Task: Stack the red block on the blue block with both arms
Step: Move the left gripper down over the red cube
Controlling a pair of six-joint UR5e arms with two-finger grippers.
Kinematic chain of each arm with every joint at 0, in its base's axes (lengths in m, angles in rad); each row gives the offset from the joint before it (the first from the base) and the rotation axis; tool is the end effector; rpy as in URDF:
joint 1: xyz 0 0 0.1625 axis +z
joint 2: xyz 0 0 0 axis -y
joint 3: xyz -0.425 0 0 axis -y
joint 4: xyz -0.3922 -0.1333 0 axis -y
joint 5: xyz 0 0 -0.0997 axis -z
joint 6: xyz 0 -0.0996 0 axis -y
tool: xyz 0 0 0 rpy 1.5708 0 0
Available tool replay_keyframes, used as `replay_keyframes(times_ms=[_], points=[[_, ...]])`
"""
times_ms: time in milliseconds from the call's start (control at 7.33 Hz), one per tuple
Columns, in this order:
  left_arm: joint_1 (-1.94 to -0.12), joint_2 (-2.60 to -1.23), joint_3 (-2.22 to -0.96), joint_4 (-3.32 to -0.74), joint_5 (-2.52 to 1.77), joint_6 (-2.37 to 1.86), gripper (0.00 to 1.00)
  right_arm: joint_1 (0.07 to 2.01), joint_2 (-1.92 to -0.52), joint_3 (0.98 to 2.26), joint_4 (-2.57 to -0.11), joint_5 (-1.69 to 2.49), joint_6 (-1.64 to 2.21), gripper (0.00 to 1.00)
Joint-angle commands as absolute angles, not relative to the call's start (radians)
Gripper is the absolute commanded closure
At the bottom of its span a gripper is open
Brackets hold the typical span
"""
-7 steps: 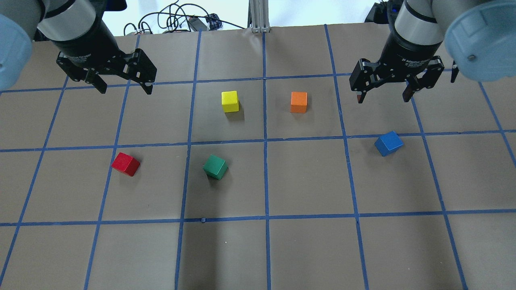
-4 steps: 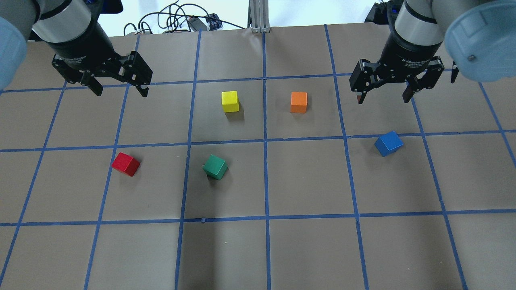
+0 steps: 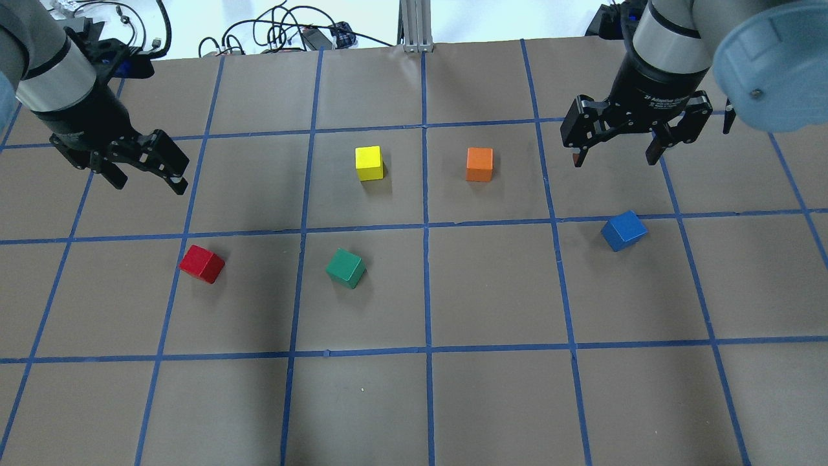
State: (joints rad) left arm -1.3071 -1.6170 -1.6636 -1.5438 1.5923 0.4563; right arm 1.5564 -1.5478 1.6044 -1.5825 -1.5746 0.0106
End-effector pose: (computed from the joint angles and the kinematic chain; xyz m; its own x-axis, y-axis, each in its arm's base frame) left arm 0.0027 -0.5130 0.4226 -0.9812 0.1909 0.0301 0.1931 0.9750 0.1098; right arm 0.1258 -0.4983 0.4612 -0.9997 0.0248 0.0043 0.0250 0.9987 0.0448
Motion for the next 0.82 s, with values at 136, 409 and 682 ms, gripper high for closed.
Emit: replay_keyframes(times_ms=[136,409,682], points=[[-1.258,-1.702,-1.857,-1.290,1.598,0.706,0.00,1.557,-1.548,1.603,-1.588,-1.574,0.012,0.00],[-1.258,-1.742,-1.959,-1.096,1.658,0.775,0.00,1.557,-1.548,1.605,-1.589,-1.574,0.012,0.00],[-1.256,-1.778,-2.003,-1.034,1.661,0.857,0.00,1.557,-1.548,1.605,-1.588,-1.574,0.012,0.00]])
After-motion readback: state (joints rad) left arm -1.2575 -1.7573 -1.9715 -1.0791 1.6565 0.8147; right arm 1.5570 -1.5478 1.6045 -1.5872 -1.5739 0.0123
